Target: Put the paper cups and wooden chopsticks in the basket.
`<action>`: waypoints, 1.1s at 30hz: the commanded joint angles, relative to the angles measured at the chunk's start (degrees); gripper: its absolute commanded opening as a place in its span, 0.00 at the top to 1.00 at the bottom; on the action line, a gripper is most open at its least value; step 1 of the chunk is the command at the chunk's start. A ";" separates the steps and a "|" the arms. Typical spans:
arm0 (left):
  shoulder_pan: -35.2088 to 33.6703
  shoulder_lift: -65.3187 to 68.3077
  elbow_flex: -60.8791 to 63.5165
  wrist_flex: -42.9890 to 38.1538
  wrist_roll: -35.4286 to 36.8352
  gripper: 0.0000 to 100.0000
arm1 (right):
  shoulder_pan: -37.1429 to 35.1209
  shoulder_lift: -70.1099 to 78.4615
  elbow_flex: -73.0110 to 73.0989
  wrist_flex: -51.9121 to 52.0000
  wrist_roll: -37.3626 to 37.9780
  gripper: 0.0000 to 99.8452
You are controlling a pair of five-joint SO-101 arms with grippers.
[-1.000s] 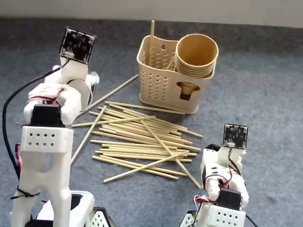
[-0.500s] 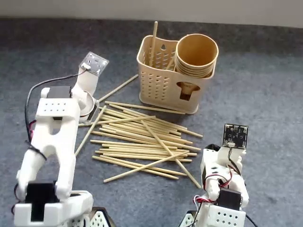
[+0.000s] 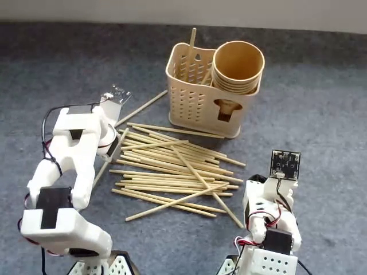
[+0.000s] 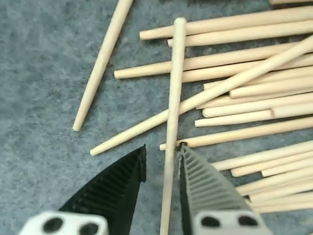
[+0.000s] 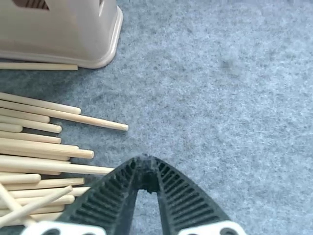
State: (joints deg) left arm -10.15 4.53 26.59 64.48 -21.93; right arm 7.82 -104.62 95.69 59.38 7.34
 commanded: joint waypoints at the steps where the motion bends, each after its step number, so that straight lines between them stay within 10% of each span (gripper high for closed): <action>1: -1.10 0.75 -0.84 -2.64 -0.44 0.94 | -0.22 -0.66 6.55 -1.27 0.44 0.99; 28: -0.75 -22.73 3.91 0.88 0.35 1.00 | -0.22 -0.66 6.55 -1.19 0.44 0.99; 33: -0.66 -31.60 4.18 0.97 20.13 1.00 | -0.22 -0.66 6.55 -1.19 0.44 0.99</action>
State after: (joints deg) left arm -10.68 -19.21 30.99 64.92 -17.19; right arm 7.82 -104.62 95.69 59.21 7.34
